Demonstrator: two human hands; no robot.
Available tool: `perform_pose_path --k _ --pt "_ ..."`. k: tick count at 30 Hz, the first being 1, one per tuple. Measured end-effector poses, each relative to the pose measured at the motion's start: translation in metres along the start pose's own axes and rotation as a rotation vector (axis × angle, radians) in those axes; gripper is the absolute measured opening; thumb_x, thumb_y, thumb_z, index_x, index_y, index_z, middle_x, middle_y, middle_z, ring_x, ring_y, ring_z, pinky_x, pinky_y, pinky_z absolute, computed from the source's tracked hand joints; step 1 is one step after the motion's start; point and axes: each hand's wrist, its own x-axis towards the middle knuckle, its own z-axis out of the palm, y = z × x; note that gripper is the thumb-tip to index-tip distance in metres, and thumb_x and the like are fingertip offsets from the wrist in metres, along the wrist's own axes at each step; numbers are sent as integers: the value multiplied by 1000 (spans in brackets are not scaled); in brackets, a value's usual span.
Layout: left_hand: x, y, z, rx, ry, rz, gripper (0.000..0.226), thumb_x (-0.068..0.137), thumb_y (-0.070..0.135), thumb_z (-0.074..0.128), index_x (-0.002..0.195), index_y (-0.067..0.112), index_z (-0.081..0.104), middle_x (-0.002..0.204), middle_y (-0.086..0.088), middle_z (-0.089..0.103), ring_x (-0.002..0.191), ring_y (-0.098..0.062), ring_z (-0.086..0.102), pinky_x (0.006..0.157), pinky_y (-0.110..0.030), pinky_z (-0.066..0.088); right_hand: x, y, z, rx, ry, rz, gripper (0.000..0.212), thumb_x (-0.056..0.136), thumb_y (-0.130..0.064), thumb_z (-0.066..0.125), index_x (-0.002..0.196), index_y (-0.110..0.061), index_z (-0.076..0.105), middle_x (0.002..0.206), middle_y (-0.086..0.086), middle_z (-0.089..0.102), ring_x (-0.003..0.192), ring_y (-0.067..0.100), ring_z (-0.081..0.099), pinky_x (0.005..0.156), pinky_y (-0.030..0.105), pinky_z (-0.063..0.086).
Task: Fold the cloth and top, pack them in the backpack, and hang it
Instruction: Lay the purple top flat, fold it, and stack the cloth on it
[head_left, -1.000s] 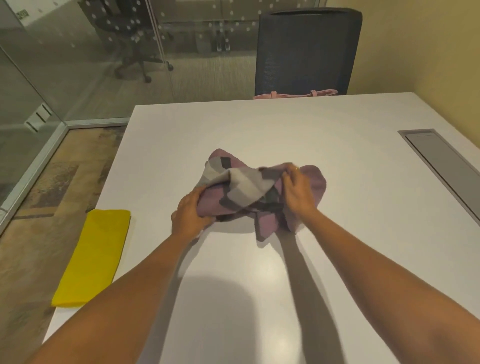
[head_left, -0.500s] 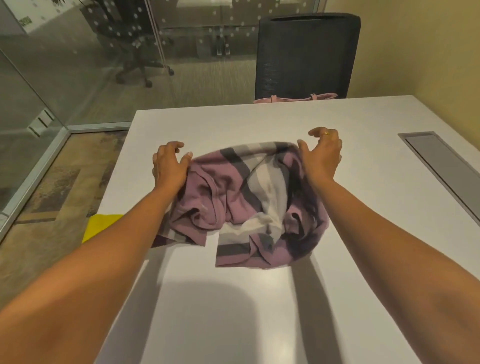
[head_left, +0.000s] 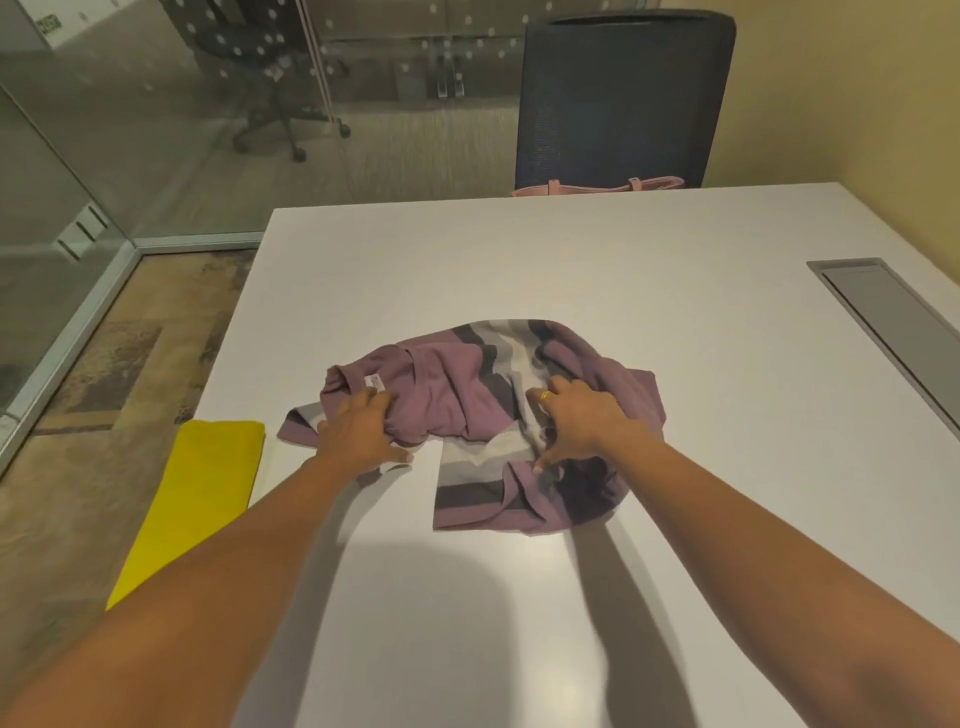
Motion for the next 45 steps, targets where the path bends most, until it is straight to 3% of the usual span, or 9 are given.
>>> perform_pose_path --k 4,8,16,20,24,32,39,42,45 --pt "-5 -2 4 151 10 11 75 75 26 75 139 25 37 140 -5 41 128 -31 37 98 -50 39 6 -1 8 -13 94 -25 45 85 -19 59 129 -21 46 115 8 48 102 28 54 71 34 45" --pt "-5 -4 4 -70 179 20 41 83 7 61 123 12 55 125 -13 53 113 -35 52 91 -45 44 3 1 4 59 117 -38 27 88 -27 54 114 -22 59 110 3 56 99 25 58 71 32 45" --pt "-3 -3 1 -243 180 39 10 83 5 63 88 -4 64 89 -18 61 85 -30 57 70 -31 38 0 -9 3 -160 -133 43 89 68 -49 76 139 -19 31 134 6 39 124 30 40 96 43 41" --pt "-8 -3 -12 -261 192 111 8 88 9 59 81 4 58 76 -12 53 74 -23 49 59 -29 29 2 -7 3 -294 -14 38 49 91 -13 54 136 -18 37 135 8 41 123 29 42 98 39 39" --pt "-15 -4 -30 -392 329 180 17 91 12 57 100 -2 61 90 -12 61 82 -24 53 70 -28 39 4 8 -12 -389 110 204 33 94 -17 43 127 -17 48 131 7 47 125 28 40 106 45 28" --pt "-19 41 -44 -564 300 318 19 91 23 57 97 5 60 89 -7 64 84 -24 60 75 -37 50 8 -66 -15 195 341 -64 69 81 -64 49 129 -15 44 137 7 44 124 26 39 98 47 32" --pt "-23 56 -42 -550 336 381 48 73 44 70 112 18 56 112 1 54 105 -20 52 88 -42 49 21 -67 -10 1159 386 167 27 98 -23 40 107 -2 56 109 18 61 102 32 57 89 43 45" --pt "-19 42 -28 -275 319 226 94 61 47 80 138 23 32 140 -4 37 125 -25 38 99 -44 37 16 -59 -28 1433 326 68 21 100 -21 36 100 -13 56 104 8 64 99 23 60 87 33 48" --pt "-17 35 -18 -154 340 -3 92 69 33 80 143 18 27 139 -12 40 125 -33 38 95 -46 39 9 -53 -50 1612 232 -60 24 101 -19 34 91 -17 56 91 3 63 85 15 61 79 26 48"
